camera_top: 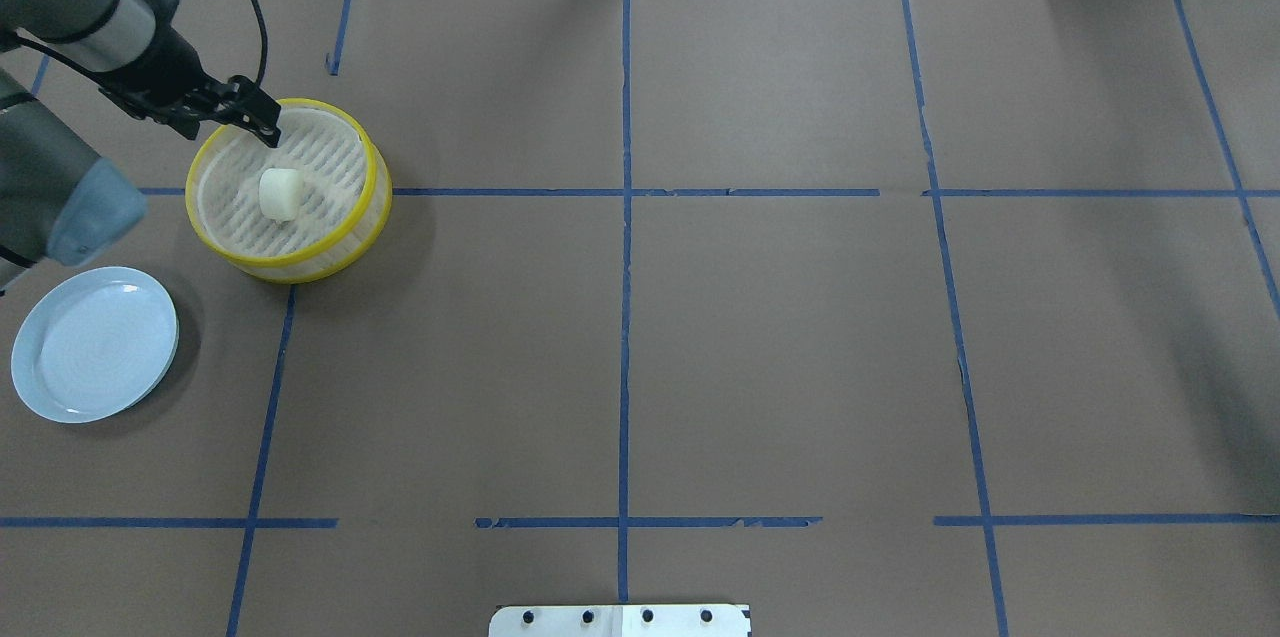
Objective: Place bun in steamer
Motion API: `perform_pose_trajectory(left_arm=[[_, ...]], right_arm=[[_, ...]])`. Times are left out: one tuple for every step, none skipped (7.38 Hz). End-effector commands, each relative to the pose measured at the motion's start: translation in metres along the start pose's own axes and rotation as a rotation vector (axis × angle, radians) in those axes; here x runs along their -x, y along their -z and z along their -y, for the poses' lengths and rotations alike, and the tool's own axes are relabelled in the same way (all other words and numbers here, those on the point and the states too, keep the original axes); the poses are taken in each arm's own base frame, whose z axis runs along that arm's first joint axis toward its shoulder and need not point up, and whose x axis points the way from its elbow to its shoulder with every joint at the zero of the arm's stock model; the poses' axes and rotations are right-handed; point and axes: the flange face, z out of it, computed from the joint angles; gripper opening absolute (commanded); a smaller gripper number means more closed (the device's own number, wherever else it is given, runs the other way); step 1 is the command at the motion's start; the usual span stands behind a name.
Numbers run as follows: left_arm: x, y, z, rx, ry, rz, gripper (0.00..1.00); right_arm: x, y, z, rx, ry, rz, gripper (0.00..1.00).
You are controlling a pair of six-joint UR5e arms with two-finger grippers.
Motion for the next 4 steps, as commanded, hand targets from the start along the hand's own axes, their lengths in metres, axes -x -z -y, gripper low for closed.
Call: perform_pose_trajectory(left_arm=[[0.124,0.073,-0.027,-0.066,0.017,0.038,1.00],[0.185,0.085,-0.057,-0.052,0.076,0.028,1.00],[0.233,0.075,-0.087,-0.014,0.015,0.053,1.00],[0.276,0.073,-0.104,0.006,0.018,0.071,1.00]], right_arm=[[0.000,0.000,0.000,0.001,-0.001,0.000,1.00],[0.000,0.000,0.000,0.001,-0.001,0.000,1.00],[0.000,-0.001,0.000,0.002,0.001,0.000,1.00],[0.000,0.000,0.000,0.001,-0.001,0.000,1.00]])
